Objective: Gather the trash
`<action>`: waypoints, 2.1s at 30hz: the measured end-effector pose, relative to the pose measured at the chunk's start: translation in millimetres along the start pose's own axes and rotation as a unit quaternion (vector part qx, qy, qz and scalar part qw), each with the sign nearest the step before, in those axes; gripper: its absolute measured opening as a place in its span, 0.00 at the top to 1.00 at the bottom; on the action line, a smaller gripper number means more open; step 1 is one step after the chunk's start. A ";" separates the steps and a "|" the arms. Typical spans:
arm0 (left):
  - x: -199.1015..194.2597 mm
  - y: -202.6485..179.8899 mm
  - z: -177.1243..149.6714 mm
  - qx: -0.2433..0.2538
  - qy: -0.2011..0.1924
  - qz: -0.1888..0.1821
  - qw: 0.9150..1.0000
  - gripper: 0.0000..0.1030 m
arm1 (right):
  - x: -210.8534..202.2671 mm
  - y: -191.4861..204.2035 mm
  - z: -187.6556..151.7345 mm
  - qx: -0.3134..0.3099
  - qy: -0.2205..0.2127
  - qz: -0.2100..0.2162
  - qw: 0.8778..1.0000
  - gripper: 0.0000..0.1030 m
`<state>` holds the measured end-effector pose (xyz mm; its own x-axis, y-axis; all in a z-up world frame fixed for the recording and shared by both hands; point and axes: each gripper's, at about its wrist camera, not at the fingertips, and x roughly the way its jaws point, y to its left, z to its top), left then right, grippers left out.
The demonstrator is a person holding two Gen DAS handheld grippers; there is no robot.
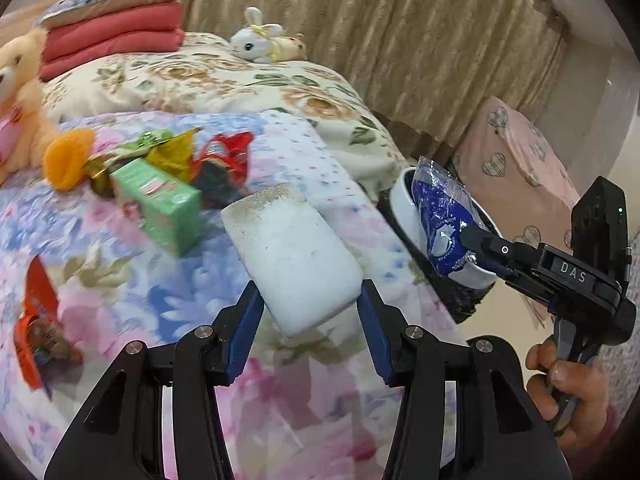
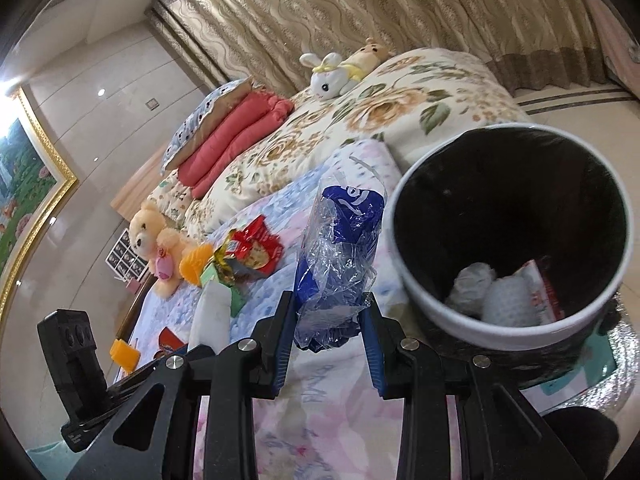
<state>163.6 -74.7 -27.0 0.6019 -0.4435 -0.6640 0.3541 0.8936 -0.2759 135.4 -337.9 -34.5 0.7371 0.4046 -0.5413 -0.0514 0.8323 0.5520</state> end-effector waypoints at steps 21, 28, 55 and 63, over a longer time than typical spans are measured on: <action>43.8 -81.1 29.4 0.080 0.026 -0.031 0.996 0.53 | -41.8 -56.3 24.5 0.020 -0.038 -0.062 0.997 0.67; 55.5 -100.7 40.0 0.094 0.028 -0.040 0.994 0.53 | -45.8 -72.6 30.9 0.021 -0.038 -0.078 0.996 0.66; 103.2 -145.8 60.7 0.139 0.055 -0.057 0.987 0.49 | -30.8 -109.3 46.5 0.036 -0.009 -0.098 0.995 0.60; 106.0 -144.8 60.4 0.133 0.060 -0.060 0.987 0.33 | -36.7 -114.4 48.2 0.057 -0.020 -0.099 0.993 0.40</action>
<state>219.3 -255.3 -15.5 0.4607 -0.5186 -0.7203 0.6026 0.7786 -0.1752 146.7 -466.1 -47.2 0.7519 0.2197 -0.6216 0.1716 0.8451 0.5063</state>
